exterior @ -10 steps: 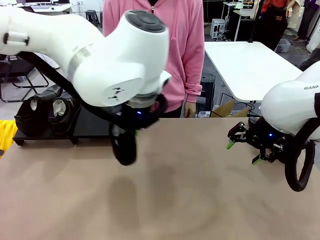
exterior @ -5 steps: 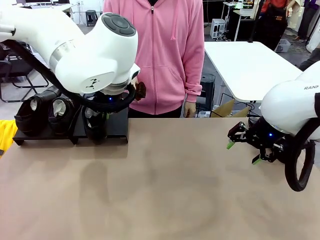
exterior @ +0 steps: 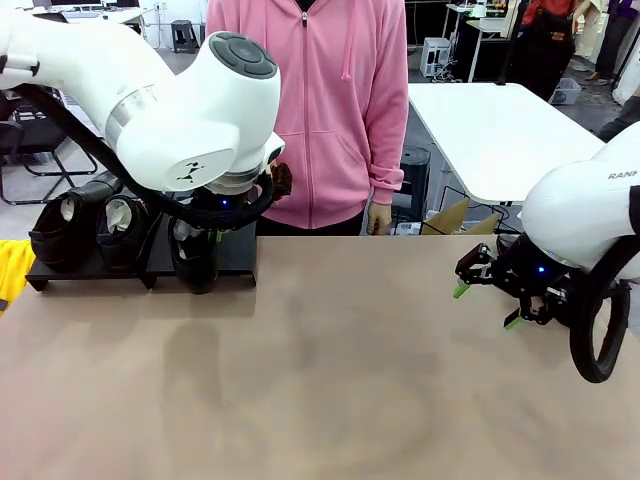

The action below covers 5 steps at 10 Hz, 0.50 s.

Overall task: Organize the shoes by placing them on the stand.
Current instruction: Place the Shoe from the middle of the table onto the Shoes Stand.

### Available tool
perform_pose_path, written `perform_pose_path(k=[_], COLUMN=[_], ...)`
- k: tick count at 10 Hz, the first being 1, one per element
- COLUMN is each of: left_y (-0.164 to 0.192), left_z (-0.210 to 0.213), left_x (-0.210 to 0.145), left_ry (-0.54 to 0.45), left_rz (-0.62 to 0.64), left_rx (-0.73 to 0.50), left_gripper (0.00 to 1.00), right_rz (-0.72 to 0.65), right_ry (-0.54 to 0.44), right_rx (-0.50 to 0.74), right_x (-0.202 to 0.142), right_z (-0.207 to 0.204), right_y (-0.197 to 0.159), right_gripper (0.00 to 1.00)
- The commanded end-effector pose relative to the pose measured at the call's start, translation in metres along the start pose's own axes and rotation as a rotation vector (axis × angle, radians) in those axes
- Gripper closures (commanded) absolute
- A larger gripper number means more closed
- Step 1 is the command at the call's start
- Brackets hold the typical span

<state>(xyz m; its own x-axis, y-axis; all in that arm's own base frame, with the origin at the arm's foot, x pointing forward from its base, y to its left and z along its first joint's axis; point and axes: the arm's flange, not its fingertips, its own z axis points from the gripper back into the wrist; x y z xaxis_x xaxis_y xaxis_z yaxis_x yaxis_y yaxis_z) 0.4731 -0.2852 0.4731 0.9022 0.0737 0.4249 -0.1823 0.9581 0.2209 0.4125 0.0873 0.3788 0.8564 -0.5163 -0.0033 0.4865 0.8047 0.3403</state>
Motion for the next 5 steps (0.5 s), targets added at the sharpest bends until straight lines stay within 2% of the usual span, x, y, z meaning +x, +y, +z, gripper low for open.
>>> perform_pose_path(k=[1,3,5], left_y=[0.008,0.020,0.024], left_z=[0.003,-0.015,-0.034], left_x=[0.010,0.041,0.064], left_ry=[-0.085,-0.168,-0.191], left_rz=[-0.066,-0.114,-0.149], left_rx=[0.052,0.074,0.108], left_gripper=[1.00,1.00,1.00], right_rz=[0.007,0.007,0.007], right_ry=[-0.008,-0.008,-0.008], right_rx=[-0.002,-0.002,-0.002], right_x=[0.001,0.001,0.001], right_z=[0.000,0.000,0.000], right_y=[0.001,0.001,0.001], right_gripper=[0.00,0.00,0.00])
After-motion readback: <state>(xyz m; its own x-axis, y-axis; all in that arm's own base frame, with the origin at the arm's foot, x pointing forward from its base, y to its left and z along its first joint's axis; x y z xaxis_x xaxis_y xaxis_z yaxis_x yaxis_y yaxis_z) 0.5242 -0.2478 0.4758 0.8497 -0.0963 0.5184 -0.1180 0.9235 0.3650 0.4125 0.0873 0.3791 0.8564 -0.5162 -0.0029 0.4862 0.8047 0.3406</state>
